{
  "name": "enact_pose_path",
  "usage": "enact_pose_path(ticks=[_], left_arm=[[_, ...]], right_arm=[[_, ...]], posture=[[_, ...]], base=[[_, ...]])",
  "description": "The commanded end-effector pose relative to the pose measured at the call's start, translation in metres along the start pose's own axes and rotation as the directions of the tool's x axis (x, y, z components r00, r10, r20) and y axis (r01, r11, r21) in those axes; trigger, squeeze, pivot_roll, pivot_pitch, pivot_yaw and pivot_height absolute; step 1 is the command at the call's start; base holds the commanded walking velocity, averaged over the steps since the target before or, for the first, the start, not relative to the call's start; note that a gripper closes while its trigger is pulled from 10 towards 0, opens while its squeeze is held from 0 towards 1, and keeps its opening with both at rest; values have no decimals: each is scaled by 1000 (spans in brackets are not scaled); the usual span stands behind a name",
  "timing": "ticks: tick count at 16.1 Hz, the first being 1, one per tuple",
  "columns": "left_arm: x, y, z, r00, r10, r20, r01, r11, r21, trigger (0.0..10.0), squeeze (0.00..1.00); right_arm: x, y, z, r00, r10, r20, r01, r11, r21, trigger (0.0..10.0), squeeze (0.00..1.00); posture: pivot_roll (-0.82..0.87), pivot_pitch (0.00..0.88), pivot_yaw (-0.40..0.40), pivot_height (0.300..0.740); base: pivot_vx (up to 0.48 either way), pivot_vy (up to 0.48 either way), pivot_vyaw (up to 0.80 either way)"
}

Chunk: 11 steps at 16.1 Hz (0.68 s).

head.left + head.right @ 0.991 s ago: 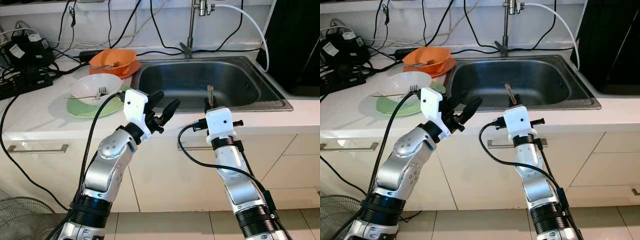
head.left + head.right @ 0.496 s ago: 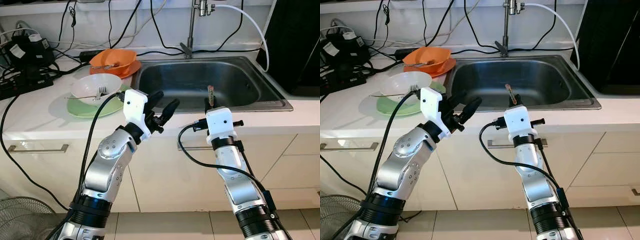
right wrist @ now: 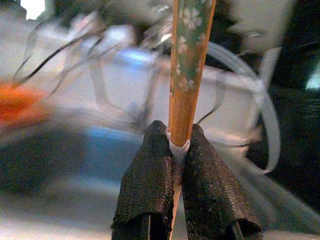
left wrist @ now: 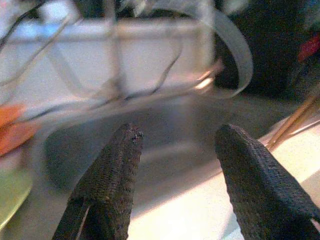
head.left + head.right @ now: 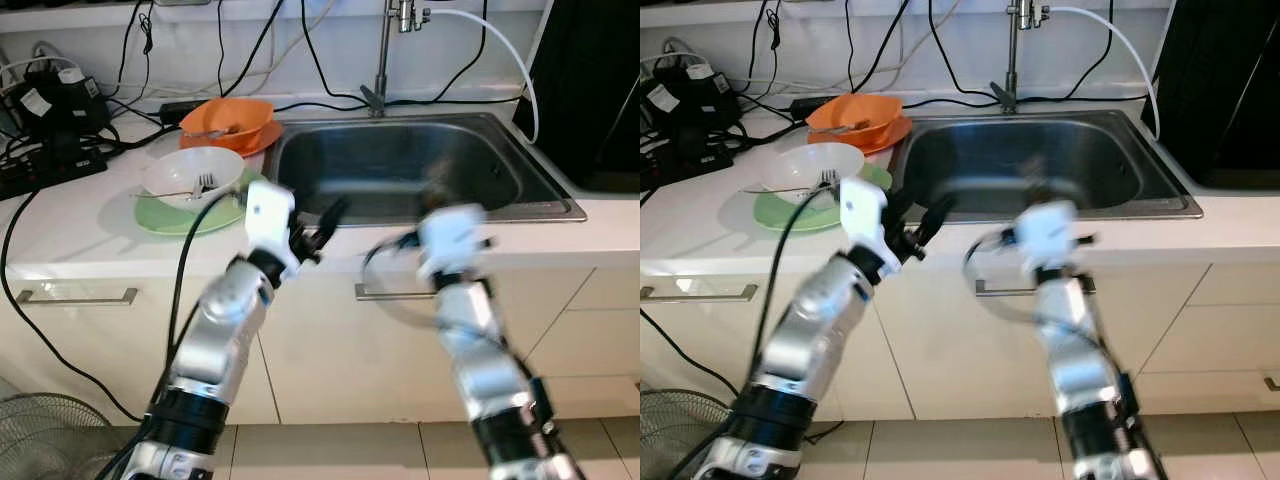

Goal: Kitchen organization

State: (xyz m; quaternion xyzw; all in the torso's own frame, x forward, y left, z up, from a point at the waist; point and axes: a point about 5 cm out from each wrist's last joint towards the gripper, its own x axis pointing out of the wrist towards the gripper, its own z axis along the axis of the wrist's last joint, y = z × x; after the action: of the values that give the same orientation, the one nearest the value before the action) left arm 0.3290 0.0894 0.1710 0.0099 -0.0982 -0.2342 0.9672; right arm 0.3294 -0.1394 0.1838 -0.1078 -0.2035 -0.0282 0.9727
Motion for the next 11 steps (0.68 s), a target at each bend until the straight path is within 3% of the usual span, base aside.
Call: enact_pose_path(ticks=[1, 4, 11], left_arm=[[-2, 4, -5, 998, 59, -7, -59, 997, 54, 10000, 0], [-4, 15, -9, 989, 146, -11, -145, 985, 89, 10000, 0], [-2, 19, -19, 978, 206, 17, -207, 969, 132, 10000, 0]], right_arm=[[7, -7, 13, 998, -43, 42, 42, 998, 43, 10000, 0], [6, -5, 11, 999, -37, 35, 36, 998, 48, 10000, 0], [7, -6, 18, 997, -35, 71, 30, 997, 77, 10000, 0]], posture=[[4, 0, 69, 740], [4, 0, 68, 740], [7, 0, 66, 740]], base=[[0, 0, 0], [0, 0, 0], [0, 0, 0]])
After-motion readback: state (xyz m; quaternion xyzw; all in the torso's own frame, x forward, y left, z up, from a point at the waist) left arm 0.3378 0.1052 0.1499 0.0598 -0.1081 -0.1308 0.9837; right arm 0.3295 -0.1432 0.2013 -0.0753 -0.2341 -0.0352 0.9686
